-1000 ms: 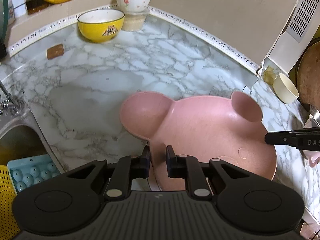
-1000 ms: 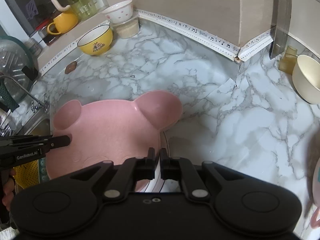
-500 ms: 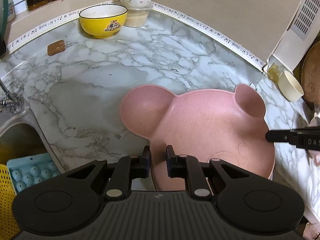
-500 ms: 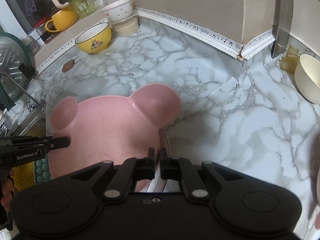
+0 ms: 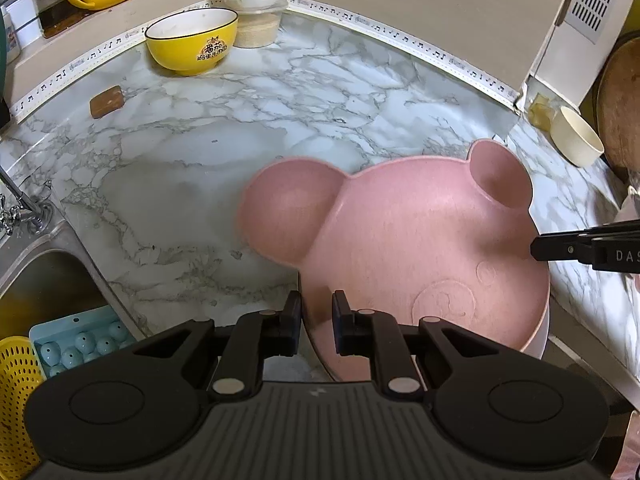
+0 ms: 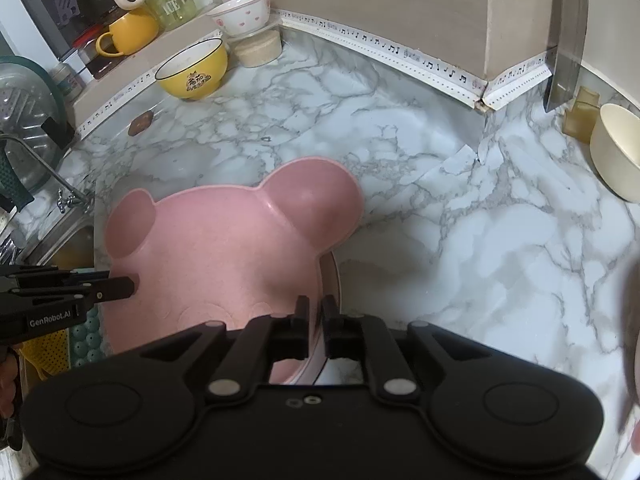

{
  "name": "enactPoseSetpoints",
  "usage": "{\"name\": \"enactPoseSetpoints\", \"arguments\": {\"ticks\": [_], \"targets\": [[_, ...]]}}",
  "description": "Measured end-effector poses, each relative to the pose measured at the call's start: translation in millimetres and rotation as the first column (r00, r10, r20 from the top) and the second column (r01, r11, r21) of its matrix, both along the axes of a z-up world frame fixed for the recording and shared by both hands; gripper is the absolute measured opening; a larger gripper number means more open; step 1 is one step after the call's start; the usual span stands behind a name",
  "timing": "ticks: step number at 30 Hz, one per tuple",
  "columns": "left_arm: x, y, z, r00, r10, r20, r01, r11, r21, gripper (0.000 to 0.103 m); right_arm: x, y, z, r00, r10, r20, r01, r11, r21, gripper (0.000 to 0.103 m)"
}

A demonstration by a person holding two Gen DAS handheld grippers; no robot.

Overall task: Organize plates and bowls
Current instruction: 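Lower the pink bear plate onto the stack and open both grippers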

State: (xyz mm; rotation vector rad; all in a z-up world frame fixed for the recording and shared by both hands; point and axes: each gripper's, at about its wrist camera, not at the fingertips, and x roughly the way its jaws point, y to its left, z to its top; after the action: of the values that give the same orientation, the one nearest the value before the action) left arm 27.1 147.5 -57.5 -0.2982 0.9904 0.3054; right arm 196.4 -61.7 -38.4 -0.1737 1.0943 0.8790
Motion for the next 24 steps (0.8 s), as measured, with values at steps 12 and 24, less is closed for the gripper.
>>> {"name": "enactPoseSetpoints", "arguments": {"ticks": [12,24], "targets": [[0.7,5.4,-4.5,1.000,0.018,0.004,-0.018,1.000,-0.024,0.015,1.7,-2.8,-1.0,1.000,-0.030,-0.006,0.030,1.000,0.006,0.030],[11.4,5.7,-7.3,1.000,0.022,0.009,-0.022,1.000,0.006,0.015,-4.4,17.5,-1.7,0.993,0.002,0.116,0.002,0.999,-0.039,0.012]]}}
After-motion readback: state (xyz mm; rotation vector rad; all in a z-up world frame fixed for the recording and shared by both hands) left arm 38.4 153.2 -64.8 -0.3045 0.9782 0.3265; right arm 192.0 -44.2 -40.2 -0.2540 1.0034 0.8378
